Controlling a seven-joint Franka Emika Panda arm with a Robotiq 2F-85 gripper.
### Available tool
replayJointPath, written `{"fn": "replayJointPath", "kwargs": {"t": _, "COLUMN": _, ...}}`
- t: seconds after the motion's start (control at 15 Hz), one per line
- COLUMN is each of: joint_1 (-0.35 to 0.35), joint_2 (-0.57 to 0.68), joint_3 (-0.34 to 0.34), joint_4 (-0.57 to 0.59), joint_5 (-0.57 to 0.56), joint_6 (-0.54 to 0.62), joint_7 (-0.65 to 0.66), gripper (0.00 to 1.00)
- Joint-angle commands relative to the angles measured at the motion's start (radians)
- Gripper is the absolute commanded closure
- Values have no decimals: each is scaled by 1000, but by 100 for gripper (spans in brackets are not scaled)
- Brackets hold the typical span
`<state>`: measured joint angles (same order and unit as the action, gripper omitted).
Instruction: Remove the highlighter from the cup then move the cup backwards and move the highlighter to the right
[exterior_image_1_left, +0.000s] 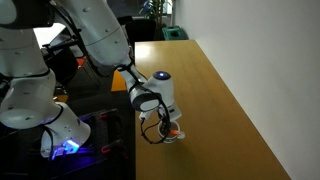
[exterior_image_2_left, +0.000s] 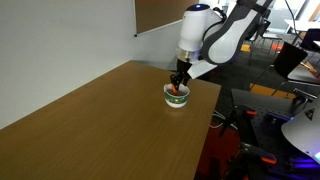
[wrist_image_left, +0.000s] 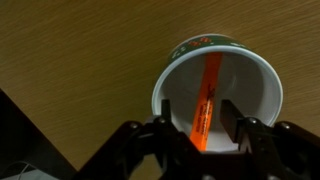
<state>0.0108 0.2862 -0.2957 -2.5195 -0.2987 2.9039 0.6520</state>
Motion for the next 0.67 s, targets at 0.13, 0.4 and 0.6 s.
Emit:
{"fn": "replayJointPath", "kwargs": {"t": 0.13, "joint_1": 57, "joint_2": 56, "joint_3": -52, "joint_4": 18, "joint_5": 43, "joint_6": 66, "joint_7": -14, "gripper": 38}}
{"fn": "replayJointPath", "kwargs": {"t": 0.4, "joint_1": 79, "joint_2": 83, "joint_3": -61, "joint_4": 23, "joint_5": 96, "joint_6": 123, "joint_7": -38, "gripper": 40}}
{"fn": "replayJointPath", "kwargs": {"t": 0.6, "joint_1": 97, "joint_2": 103, "joint_3": -63, "joint_4": 32, "joint_5": 143, "joint_6": 146, "joint_7": -53, "gripper": 47}}
